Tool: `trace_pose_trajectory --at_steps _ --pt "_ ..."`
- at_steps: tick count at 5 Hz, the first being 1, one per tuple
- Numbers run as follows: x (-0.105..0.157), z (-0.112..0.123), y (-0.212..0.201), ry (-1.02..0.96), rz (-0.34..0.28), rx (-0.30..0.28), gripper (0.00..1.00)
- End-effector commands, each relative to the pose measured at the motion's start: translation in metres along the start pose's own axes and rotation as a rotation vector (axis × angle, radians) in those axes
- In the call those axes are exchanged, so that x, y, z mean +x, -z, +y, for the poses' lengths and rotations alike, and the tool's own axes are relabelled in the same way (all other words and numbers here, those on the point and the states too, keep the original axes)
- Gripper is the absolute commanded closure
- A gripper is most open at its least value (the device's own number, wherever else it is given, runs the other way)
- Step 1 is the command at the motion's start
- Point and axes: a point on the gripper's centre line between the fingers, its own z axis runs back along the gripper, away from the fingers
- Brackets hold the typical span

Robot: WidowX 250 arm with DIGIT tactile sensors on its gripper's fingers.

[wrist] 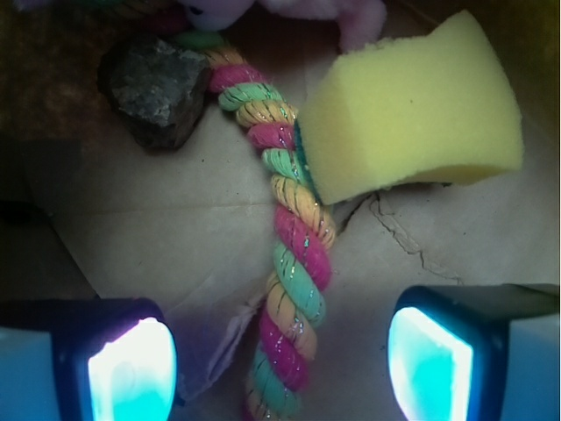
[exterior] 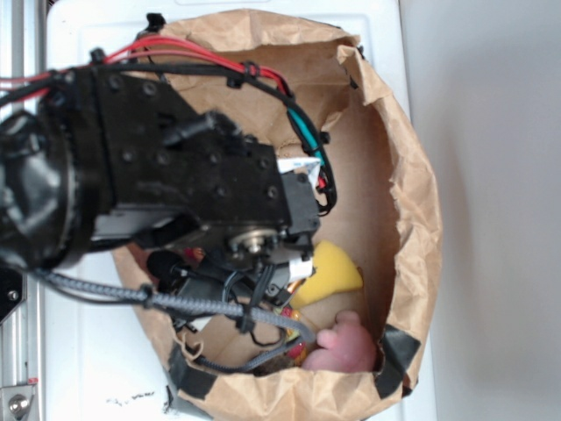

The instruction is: Grab the multicolored rope.

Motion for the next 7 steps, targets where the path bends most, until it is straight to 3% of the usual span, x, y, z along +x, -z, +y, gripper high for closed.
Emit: trace_pose_trajectory --at_steps 1,3,4,5,7 --pt "0.020 -0.010 -0.001 0.036 -0.017 0.077 0.00" --pt "0.029 0.006 0.040 -0.015 0.036 0.085 0.00" --pt "0.029 0.003 0.038 -0.016 0.040 0.105 0.00" --pt "0.026 0.001 0.033 -0.035 0.033 0.133 1.00" --pt "0.023 0.007 0.017 -0.076 0.009 0.178 1.00"
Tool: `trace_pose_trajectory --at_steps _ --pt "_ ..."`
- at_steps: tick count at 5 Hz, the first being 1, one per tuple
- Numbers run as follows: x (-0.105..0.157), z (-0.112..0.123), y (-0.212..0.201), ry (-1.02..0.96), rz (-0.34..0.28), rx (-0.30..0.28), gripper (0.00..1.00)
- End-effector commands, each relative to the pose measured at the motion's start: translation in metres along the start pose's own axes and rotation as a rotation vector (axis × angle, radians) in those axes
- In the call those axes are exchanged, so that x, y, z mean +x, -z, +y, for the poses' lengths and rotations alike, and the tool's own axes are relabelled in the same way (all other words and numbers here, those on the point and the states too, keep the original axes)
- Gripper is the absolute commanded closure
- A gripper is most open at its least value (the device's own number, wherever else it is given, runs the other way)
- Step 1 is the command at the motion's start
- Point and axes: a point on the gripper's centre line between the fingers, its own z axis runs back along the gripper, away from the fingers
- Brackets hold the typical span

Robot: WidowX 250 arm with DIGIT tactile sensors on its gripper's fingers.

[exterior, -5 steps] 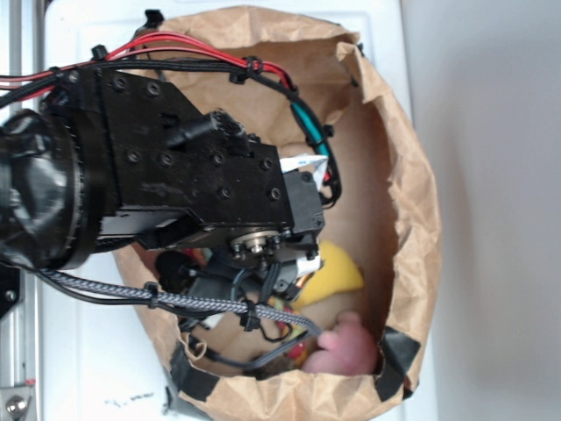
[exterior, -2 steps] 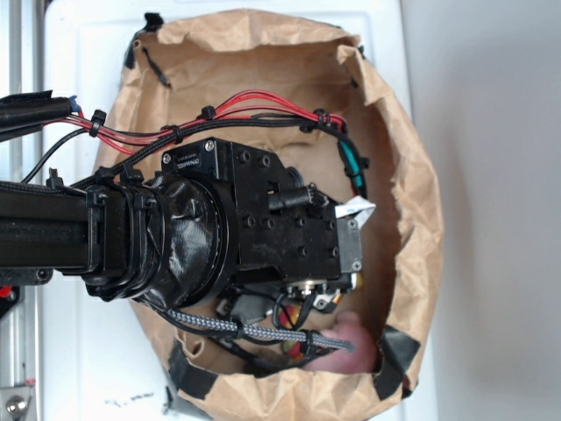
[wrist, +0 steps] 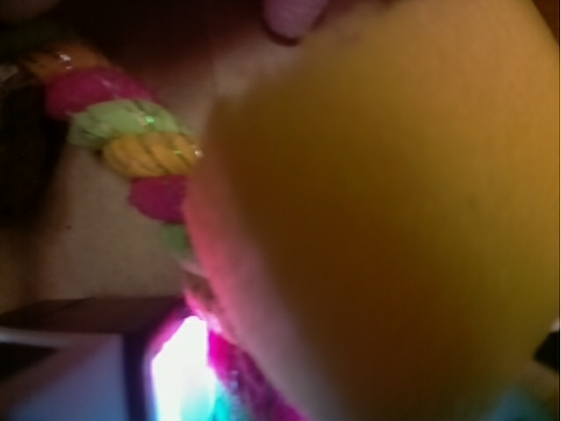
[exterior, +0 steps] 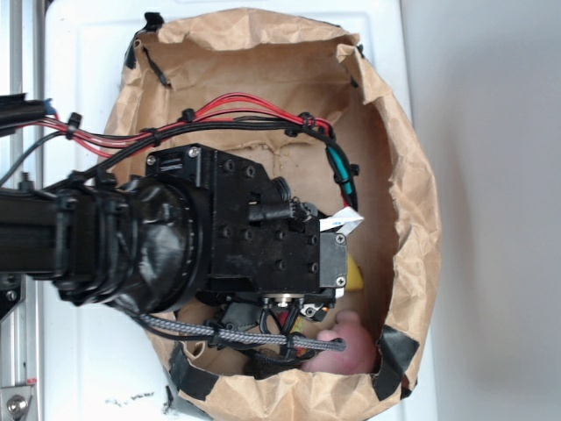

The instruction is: Grab the multicolored rope.

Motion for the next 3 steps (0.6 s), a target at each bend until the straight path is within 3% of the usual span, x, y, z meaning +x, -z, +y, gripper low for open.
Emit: trace_pose_trajectory --at_steps 1,3 --pt "0.004 0.003 -0.034 -0.023 -0.070 0.050 1.00" --pt "-0.027 0.042 -0.067 -0.227 -0.074 0.114 1.00"
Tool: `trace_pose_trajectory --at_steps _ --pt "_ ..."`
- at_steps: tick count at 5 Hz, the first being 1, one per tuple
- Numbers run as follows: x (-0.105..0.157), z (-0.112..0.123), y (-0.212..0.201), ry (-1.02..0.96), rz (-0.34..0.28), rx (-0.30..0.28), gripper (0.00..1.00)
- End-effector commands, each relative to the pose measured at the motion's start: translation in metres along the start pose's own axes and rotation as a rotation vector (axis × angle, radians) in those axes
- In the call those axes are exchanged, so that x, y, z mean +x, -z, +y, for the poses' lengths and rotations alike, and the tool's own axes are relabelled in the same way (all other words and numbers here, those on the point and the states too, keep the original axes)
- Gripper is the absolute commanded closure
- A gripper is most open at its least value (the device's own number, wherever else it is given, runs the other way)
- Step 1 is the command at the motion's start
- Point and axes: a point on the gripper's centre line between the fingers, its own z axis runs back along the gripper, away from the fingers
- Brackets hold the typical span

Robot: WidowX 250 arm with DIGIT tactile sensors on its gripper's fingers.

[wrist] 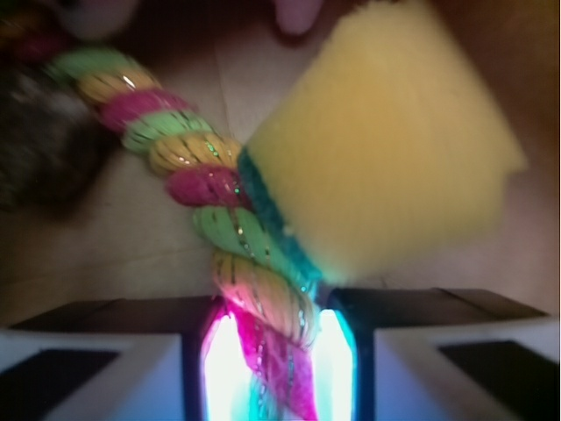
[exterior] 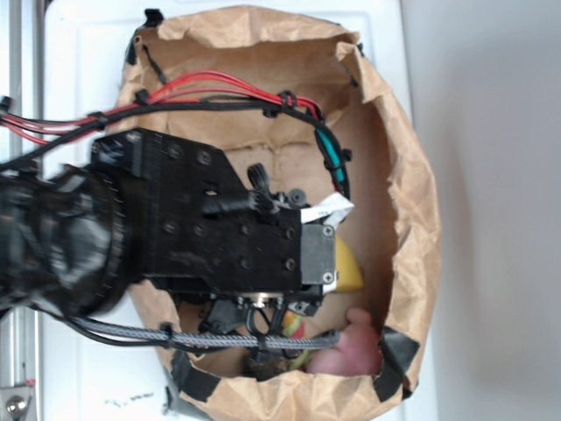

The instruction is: Grab the multicolored rope.

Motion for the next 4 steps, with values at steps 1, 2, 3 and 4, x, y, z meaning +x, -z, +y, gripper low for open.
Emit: trace_pose_trajectory --at_steps 1,2,3,4 --pt "-0.016 0.040 -0.048 -0.269 -0.047 0.079 1.00" --pt "-0.015 0.042 -0.061 -0.403 -0.029 0.126 1.00" --pt "-0.003 0.036 -0.077 -0.551 0.002 0.234 1.00" --pt "0.000 0.036 -0.099 -0.703 -0.028 0.199 1.00"
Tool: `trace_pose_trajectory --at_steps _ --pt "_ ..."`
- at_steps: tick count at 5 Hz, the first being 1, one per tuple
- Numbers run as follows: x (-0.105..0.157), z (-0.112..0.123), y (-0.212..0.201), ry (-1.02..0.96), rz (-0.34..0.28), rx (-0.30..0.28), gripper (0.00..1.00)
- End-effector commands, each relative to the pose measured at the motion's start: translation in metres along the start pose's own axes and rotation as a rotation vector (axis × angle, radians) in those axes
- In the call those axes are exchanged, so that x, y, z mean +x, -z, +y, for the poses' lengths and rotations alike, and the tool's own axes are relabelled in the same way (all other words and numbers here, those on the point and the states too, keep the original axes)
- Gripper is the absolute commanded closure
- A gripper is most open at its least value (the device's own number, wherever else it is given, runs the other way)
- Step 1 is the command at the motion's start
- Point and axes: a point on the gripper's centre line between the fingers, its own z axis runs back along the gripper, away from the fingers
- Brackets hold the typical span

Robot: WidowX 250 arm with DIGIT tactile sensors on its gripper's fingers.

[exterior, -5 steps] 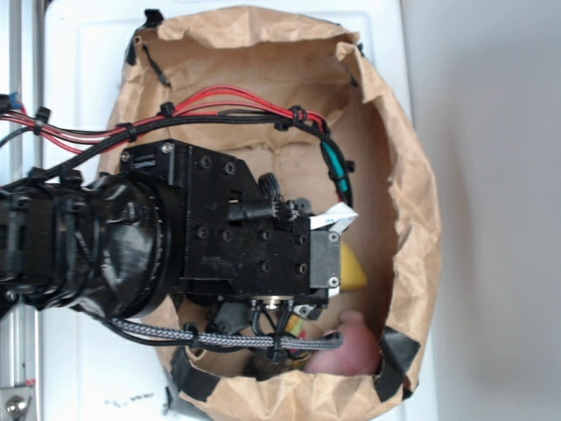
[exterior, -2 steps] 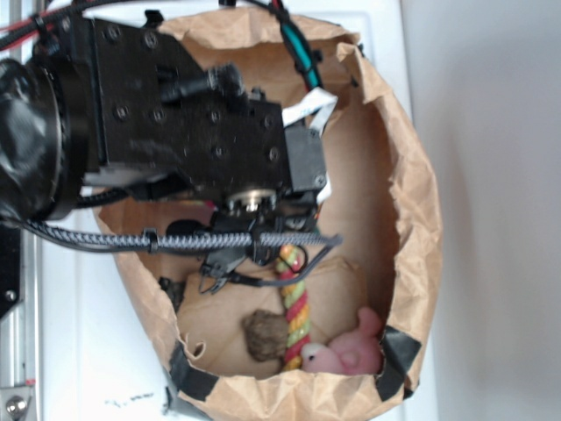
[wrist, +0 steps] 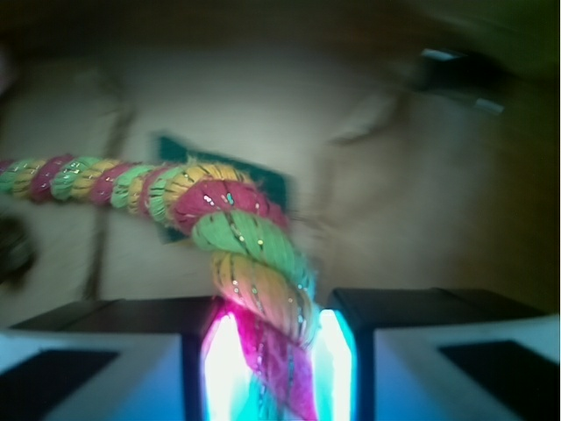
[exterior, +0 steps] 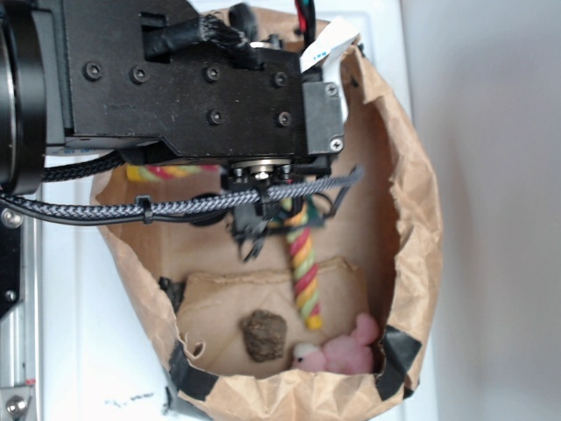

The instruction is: Grab the multicolored rope.

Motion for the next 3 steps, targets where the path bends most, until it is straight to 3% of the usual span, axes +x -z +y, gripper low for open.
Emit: trace_pose_trajectory --at_steps 1,2,3 --pt "0.013 -0.013 -0.068 -0.139 -0.122 -0.084 1.00" --pt "0.015 -0.024 -0.081 -0.132 -0.125 -0.121 1.00" --pt "0.015 -0.025 -0.082 -0.150 -0.112 -0.122 1.00"
